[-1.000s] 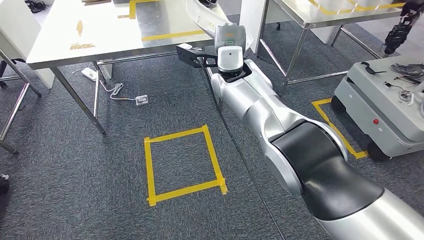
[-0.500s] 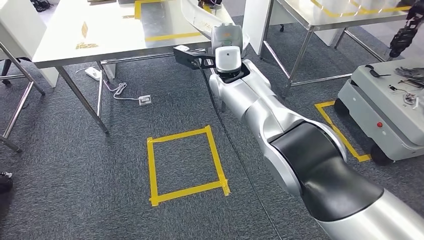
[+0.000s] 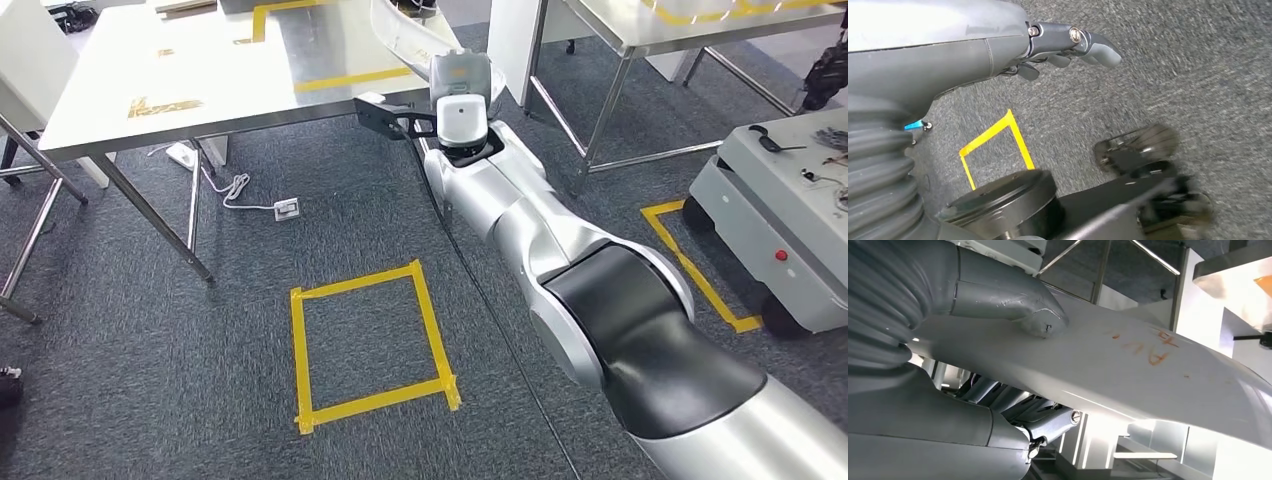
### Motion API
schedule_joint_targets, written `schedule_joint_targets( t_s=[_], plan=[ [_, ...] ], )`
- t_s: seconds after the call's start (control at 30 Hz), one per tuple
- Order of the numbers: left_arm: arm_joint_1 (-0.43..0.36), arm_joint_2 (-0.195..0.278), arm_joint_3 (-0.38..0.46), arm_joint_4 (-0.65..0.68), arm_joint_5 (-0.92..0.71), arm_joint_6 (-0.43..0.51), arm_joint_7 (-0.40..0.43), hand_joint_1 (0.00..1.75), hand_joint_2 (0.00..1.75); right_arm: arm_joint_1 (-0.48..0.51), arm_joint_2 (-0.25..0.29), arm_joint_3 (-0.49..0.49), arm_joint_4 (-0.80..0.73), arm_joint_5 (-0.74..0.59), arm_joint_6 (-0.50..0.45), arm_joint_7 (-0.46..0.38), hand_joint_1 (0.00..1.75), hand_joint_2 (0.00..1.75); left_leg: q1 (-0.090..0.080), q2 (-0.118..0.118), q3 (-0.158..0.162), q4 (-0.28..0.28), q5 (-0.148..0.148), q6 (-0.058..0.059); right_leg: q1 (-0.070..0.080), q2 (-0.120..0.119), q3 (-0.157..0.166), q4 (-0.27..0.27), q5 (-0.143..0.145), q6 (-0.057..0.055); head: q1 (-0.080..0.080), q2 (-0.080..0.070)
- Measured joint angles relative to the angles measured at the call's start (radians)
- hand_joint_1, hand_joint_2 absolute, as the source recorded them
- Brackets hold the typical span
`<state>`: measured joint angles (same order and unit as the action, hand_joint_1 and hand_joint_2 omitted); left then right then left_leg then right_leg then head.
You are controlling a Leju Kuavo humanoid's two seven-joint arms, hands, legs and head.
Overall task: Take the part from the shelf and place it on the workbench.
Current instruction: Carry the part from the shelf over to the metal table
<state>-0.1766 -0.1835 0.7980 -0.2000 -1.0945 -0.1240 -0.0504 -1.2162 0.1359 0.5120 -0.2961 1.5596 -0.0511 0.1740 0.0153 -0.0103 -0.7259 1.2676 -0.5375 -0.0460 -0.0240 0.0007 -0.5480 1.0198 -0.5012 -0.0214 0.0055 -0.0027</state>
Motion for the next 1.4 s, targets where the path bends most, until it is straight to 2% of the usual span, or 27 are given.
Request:
schedule_joint_targets(
  t_s=[0.07, 0.1, 0.17, 0.2, 0.23, 0.3, 0.37, 0.4, 0.43, 0.5, 0.53, 0.57, 0.6, 0.63, 0.7, 0.73, 0.77, 0.83, 0.9, 0.93, 1.0, 1.07, 1.1, 1.17, 1.23, 1.3, 1.4],
  plan=[
    [0.007, 0.0, 0.0, 0.001, 0.0, 0.0, 0.0, 0.0, 1.75, 0.004, 0.0, -0.001, 0.0, 0.0, 0.0, 0.002, 1.75, 1.75, 0.0, 0.001, -0.041, -0.024, -0.019, 0.005, 0.0, 0.001, 0.045, -0.002, -0.035, 0.001, 0.0, 0.0],
    [0.01, 0.0, 0.0, 0.001, 0.0, 0.0, 0.0, 0.0, 1.75, 0.005, 0.0, -0.001, 0.0, 0.0, 0.0, 0.002, 1.75, 1.75, -0.001, 0.002, -0.046, -0.071, 0.012, 0.01, 0.0, 0.001, 0.069, -0.002, -0.055, 0.003, 0.0, 0.0],
    [0.016, 0.001, 0.0, 0.002, 0.0, 0.0, 0.0, 0.0, 1.75, 0.006, 0.0, -0.001, 0.002, 0.001, 0.0, 0.002, 1.75, 1.75, -0.005, 0.008, -0.045, -0.191, 0.156, 0.022, 0.002, 0.003, 0.116, -0.003, -0.095, 0.011, -0.002, 0.0],
    [0.019, 0.001, 0.0, 0.003, 0.0, 0.0, 0.001, 0.0, 1.75, 0.008, 0.0, -0.002, 0.002, 0.001, 0.0, 0.001, 1.75, 1.75, -0.008, 0.011, -0.041, -0.226, 0.214, 0.028, 0.005, 0.004, 0.134, -0.007, -0.114, 0.017, -0.004, 0.0],
    [0.021, 0.001, 0.0, 0.003, 0.0, 0.0, 0.001, 0.0, 1.75, 0.008, 0.001, -0.002, 0.002, 0.001, 0.0, 0.001, 1.75, 1.75, -0.01, 0.012, -0.035, -0.242, 0.243, 0.033, 0.008, 0.005, 0.154, -0.009, -0.127, 0.023, -0.005, 0.0],
    [0.015, 0.001, 0.001, 0.003, 0.0, 0.0, 0.001, 0.0, 1.75, -0.003, 0.003, -0.004, -0.001, 0.001, -0.001, 0.002, 1.75, 1.75, -0.01, 0.01, -0.014, -0.234, 0.216, 0.045, 0.009, 0.006, 0.158, 0.021, -0.113, 0.035, -0.004, 0.0],
    [0.007, 0.001, 0.001, 0.002, 0.001, 0.0, -0.001, 0.0, 1.75, -0.02, 0.004, -0.006, -0.004, 0.002, -0.003, 0.002, 1.75, 1.75, -0.007, 0.006, 0.012, -0.238, 0.19, 0.058, 0.006, 0.005, 0.092, 0.135, -0.055, 0.042, 0.0, 0.0],
    [0.004, 0.002, 0.001, 0.002, 0.001, 0.0, -0.001, 0.0, 1.75, -0.023, 0.004, -0.006, -0.005, 0.002, -0.004, 0.002, 1.75, 1.75, -0.006, 0.004, 0.03, -0.243, 0.177, 0.063, 0.006, 0.004, 0.041, 0.205, -0.041, 0.045, 0.002, 0.0],
    [0.004, 0.002, 0.001, 0.002, 0.002, 0.0, -0.002, 0.0, 1.75, -0.021, 0.003, -0.006, -0.005, 0.002, -0.005, 0.002, 1.75, 1.75, -0.007, 0.002, 0.05, -0.247, 0.162, 0.066, 0.006, 0.004, -0.01, 0.263, -0.053, 0.047, 0.004, 0.0],
    [0.006, 0.002, 0.001, 0.002, 0.005, 0.0, -0.002, 0.0, 1.75, -0.008, 0.002, -0.007, -0.004, 0.004, -0.004, 0.003, 1.75, 1.75, -0.008, -0.006, 0.096, -0.255, 0.127, 0.071, 0.008, 0.003, -0.1, 0.307, -0.146, 0.049, 0.004, 0.0],
    [0.009, 0.002, 0.001, 0.002, 0.006, 0.0, -0.002, 0.0, 1.75, -0.003, 0.0, -0.009, -0.004, 0.004, -0.005, 0.005, 1.75, 1.75, -0.009, -0.011, 0.121, -0.257, 0.108, 0.072, 0.01, 0.003, -0.134, 0.295, -0.197, 0.048, 0.004, 0.0],
    [0.012, 0.002, 0.001, 0.002, 0.008, 0.0, -0.002, 0.0, 1.75, 0.0, -0.002, -0.01, -0.004, 0.005, -0.006, 0.007, 1.75, 1.75, -0.01, -0.016, 0.145, -0.258, 0.089, 0.072, 0.012, 0.003, -0.159, 0.263, -0.225, 0.044, 0.005, 0.0],
    [0.015, 0.002, 0.001, 0.002, 0.009, 0.0, -0.003, 0.0, 1.75, 0.002, -0.004, -0.012, -0.004, 0.006, -0.008, 0.008, 1.75, 1.75, -0.012, -0.02, 0.169, -0.258, 0.07, 0.071, 0.015, 0.004, -0.175, 0.216, -0.211, 0.038, 0.005, 0.0],
    [0.018, 0.002, 0.001, 0.003, 0.01, 0.0, -0.004, 0.0, 1.75, 0.005, -0.007, -0.014, -0.003, 0.005, -0.011, 0.009, 1.75, 1.75, -0.013, -0.022, 0.189, -0.259, 0.051, 0.07, 0.019, 0.003, -0.185, 0.154, -0.139, 0.03, 0.005, 0.0],
    [0.02, 0.0, 0.002, 0.006, 0.011, 0.001, -0.006, 0.0, 1.75, 0.01, -0.014, -0.022, 0.001, 0.003, -0.02, 0.012, 1.75, 1.75, -0.018, -0.03, 0.224, -0.253, 0.011, 0.065, 0.031, 0.007, -0.195, 0.034, 0.061, 0.017, 0.001, 0.0],
    [0.02, -0.001, 0.002, 0.006, 0.011, 0.002, -0.008, 0.0, 1.75, 0.012, -0.018, -0.027, 0.001, 0.0, -0.025, 0.014, 1.75, 1.75, -0.02, -0.034, 0.238, -0.251, -0.007, 0.061, 0.036, 0.011, -0.193, -0.001, 0.139, 0.012, 0.001, 0.0],
    [0.018, -0.001, 0.002, 0.007, 0.011, 0.002, -0.011, 0.0, 1.75, 0.011, -0.021, -0.034, 0.001, -0.003, -0.031, 0.019, 1.75, 1.75, -0.023, -0.037, 0.251, -0.243, -0.016, 0.056, 0.038, 0.014, -0.187, -0.015, 0.17, 0.008, 0.002, 0.0],
    [0.017, 0.0, 0.003, 0.005, 0.011, 0.001, -0.016, 0.0, 1.75, 0.001, -0.022, -0.05, -0.005, -0.012, -0.047, 0.028, 1.75, 1.75, -0.025, -0.034, 0.253, -0.208, -0.012, 0.047, 0.032, 0.017, -0.16, -0.014, 0.173, -0.004, 0.007, 0.0],
    [0.012, 0.002, 0.004, 0.004, 0.011, 0.001, -0.02, 0.0, 1.75, -0.013, -0.021, -0.066, -0.011, -0.018, -0.068, 0.038, 1.75, 1.75, -0.024, -0.018, 0.207, -0.124, -0.006, 0.037, 0.027, 0.017, -0.135, -0.016, 0.156, -0.015, 0.005, 0.0],
    [0.01, 0.003, 0.004, 0.004, 0.011, 0.001, -0.022, 0.0, 1.75, -0.016, -0.022, -0.074, -0.013, -0.02, -0.077, 0.045, 1.75, 1.75, -0.022, -0.009, 0.173, -0.075, -0.02, 0.032, 0.027, 0.018, -0.124, -0.016, 0.145, -0.018, 0.003, 0.0],
    [0.008, 0.003, 0.004, 0.004, 0.011, 0.001, -0.022, 0.0, 1.75, -0.015, -0.026, -0.092, -0.013, -0.022, -0.087, 0.055, 1.75, 1.75, -0.017, -0.001, 0.105, -0.007, -0.089, 0.026, 0.026, 0.017, -0.102, -0.014, 0.121, -0.02, 0.002, 0.0],
    [0.009, 0.003, 0.004, 0.005, 0.009, 0.001, -0.021, 0.0, 1.75, -0.013, -0.031, -0.107, -0.013, -0.022, -0.094, 0.06, 1.75, 1.75, -0.013, 0.001, 0.068, -0.017, -0.124, 0.023, 0.023, 0.018, -0.077, -0.01, 0.095, -0.018, 0.002, 0.0],
    [0.009, 0.003, 0.004, 0.005, 0.009, 0.001, -0.021, 0.0, 1.75, -0.012, -0.034, -0.112, -0.013, -0.021, -0.096, 0.062, 1.75, 1.75, -0.011, 0.001, 0.066, -0.059, -0.099, 0.021, 0.022, 0.018, -0.065, -0.008, 0.083, -0.015, 0.002, 0.0],
    [0.01, 0.004, 0.004, 0.005, 0.008, 0.001, -0.02, 0.0, 1.75, -0.011, -0.039, -0.121, -0.013, -0.019, -0.1, 0.062, 1.75, 1.75, -0.01, 0.005, 0.079, -0.176, 0.022, 0.021, 0.019, 0.018, -0.043, -0.002, 0.06, -0.006, 0.002, 0.0],
    [0.01, 0.004, 0.004, 0.005, 0.007, 0.001, -0.019, 0.0, 1.75, -0.01, -0.043, -0.129, -0.013, -0.018, -0.102, 0.062, 1.75, 1.75, -0.013, 0.008, 0.092, -0.24, 0.105, 0.034, 0.019, 0.021, -0.033, 0.002, 0.045, 0.006, 0.001, 0.0],
    [0.01, 0.004, 0.004, 0.005, 0.007, 0.001, -0.017, 0.0, 1.75, -0.011, -0.049, -0.136, -0.013, -0.017, -0.103, 0.062, 1.75, 1.75, -0.014, 0.007, 0.098, -0.242, 0.117, 0.044, 0.022, 0.022, -0.031, 0.004, 0.036, 0.008, 0.001, 0.0],
    [0.009, 0.003, 0.004, 0.005, 0.007, 0.001, -0.016, 0.0, 1.75, -0.013, -0.056, -0.139, -0.013, -0.017, -0.103, 0.062, 1.75, 1.75, -0.014, 0.001, 0.1, -0.244, 0.121, 0.046, 0.026, 0.018, -0.026, -0.002, 0.034, -0.012, 0.002, 0.0]
  ],
)
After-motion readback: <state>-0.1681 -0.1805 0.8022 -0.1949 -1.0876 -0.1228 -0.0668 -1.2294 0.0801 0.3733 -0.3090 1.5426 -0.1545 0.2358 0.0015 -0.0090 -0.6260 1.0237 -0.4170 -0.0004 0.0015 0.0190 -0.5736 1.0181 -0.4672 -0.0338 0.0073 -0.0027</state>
